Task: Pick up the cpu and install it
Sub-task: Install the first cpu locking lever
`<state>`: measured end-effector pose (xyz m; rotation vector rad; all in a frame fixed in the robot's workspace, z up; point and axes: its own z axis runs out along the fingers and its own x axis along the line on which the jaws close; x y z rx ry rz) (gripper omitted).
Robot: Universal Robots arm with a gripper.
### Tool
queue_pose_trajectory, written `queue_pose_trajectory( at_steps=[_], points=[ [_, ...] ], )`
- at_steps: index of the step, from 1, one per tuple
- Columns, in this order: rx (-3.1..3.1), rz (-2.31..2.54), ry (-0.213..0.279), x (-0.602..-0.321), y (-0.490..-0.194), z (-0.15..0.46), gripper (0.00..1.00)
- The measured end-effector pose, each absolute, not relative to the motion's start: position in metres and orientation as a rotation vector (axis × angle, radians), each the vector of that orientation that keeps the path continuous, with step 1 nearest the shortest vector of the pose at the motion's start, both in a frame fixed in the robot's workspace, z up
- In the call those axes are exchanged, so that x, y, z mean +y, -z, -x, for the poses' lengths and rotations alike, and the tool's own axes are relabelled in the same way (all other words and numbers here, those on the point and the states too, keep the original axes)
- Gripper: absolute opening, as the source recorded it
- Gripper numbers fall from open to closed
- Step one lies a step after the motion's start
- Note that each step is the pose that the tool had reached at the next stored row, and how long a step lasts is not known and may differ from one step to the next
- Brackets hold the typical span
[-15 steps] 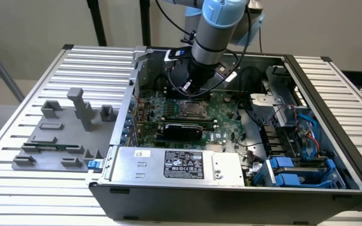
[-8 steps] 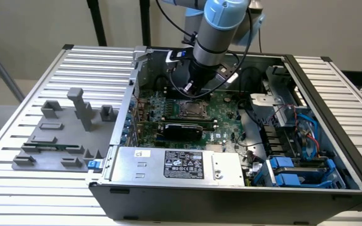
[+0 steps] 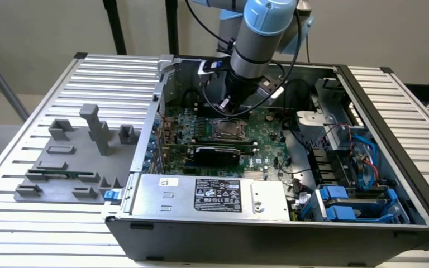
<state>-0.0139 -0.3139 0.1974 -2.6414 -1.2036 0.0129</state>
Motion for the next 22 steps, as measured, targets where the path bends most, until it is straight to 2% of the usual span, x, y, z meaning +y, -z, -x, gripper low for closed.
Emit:
queue_pose_trajectory(
  at_steps=[22],
  points=[
    [-1.289,2.598,-0.021,-0.3167,-0.196,0.0095,0.11]
  ],
)
